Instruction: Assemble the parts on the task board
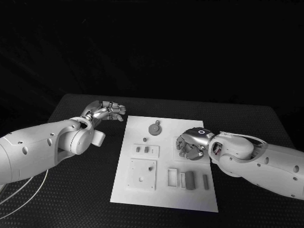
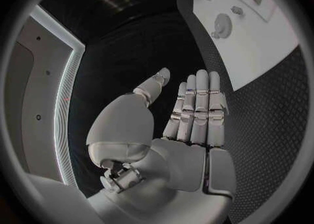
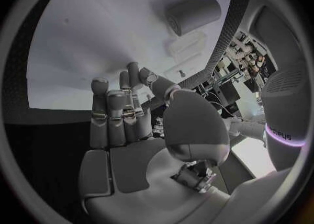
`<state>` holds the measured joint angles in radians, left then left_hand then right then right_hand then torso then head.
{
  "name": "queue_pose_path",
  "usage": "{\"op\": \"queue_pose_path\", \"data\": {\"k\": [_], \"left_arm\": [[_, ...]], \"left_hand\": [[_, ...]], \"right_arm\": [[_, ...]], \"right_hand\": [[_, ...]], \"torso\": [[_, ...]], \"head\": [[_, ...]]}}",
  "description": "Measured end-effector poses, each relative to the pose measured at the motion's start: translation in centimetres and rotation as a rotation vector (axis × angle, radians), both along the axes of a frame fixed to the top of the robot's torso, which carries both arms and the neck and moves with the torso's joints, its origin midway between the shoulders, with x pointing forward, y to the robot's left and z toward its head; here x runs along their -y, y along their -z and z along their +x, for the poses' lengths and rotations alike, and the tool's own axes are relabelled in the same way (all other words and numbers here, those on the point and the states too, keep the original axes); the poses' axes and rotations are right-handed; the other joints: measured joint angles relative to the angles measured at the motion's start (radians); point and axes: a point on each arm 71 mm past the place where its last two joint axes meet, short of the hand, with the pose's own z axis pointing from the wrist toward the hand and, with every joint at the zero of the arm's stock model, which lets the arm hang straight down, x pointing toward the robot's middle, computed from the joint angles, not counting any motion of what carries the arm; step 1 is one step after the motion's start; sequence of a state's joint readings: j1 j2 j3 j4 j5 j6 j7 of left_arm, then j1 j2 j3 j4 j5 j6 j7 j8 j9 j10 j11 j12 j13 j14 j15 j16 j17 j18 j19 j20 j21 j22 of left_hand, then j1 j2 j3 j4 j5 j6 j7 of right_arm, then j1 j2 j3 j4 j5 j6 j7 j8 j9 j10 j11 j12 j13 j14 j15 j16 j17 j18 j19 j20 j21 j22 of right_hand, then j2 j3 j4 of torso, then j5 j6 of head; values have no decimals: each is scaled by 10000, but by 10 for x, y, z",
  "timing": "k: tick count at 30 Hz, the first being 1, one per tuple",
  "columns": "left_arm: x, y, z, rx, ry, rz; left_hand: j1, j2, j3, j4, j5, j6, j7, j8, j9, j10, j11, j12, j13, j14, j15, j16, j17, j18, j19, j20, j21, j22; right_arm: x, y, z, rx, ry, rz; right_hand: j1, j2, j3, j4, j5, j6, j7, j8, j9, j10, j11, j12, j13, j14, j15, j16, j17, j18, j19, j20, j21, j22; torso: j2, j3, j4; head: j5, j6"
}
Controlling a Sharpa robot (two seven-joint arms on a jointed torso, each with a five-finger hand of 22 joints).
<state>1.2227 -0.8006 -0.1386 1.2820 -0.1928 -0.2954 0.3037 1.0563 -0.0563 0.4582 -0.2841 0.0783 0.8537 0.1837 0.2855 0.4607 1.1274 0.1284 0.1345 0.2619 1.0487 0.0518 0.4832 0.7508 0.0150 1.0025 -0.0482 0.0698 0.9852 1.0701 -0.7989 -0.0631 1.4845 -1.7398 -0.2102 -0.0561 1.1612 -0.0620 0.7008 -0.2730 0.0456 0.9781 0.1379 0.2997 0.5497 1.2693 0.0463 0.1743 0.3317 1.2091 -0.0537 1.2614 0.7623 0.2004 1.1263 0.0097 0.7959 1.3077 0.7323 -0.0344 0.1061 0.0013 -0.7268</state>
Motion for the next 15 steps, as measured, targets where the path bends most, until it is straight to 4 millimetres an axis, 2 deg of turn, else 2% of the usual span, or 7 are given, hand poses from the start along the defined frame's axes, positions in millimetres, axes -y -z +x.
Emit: {"op": "queue_pose_path", "data": {"k": [5, 15], "left_arm": [[0, 0, 0, -3, 2, 1], [0, 0, 0, -10, 16, 0]], "left_hand": [[-11, 11, 0, 0, 0, 0, 0, 0, 0, -22, 22, 0, 0, 0, 0, 0, 0, 0, 0, 0, 0, 0], [-11, 11, 0, 0, 0, 0, 0, 0, -9, -36, 36, 0, -8, 0, 0, 0, -2, -1, 0, 0, 0, 1]], "right_arm": [[0, 0, -1, 30, -12, 6], [-3, 1, -5, 90, -65, 145]], "right_hand": [[-74, 74, 5, 4, 0, 46, -32, 54, 49, 99, -32, 3, 0, 64, -68, 0, 0, -6, 73, -42, 71, 0], [-74, 74, 7, 5, -23, 179, -95, 112, 133, 231, -90, 8, 0, 163, -166, 47, 11, -27, 211, -114, 195, 0]], "torso": [[1, 2, 0], [1, -3, 4]], "head": [[-4, -8], [-5, -28]]}}
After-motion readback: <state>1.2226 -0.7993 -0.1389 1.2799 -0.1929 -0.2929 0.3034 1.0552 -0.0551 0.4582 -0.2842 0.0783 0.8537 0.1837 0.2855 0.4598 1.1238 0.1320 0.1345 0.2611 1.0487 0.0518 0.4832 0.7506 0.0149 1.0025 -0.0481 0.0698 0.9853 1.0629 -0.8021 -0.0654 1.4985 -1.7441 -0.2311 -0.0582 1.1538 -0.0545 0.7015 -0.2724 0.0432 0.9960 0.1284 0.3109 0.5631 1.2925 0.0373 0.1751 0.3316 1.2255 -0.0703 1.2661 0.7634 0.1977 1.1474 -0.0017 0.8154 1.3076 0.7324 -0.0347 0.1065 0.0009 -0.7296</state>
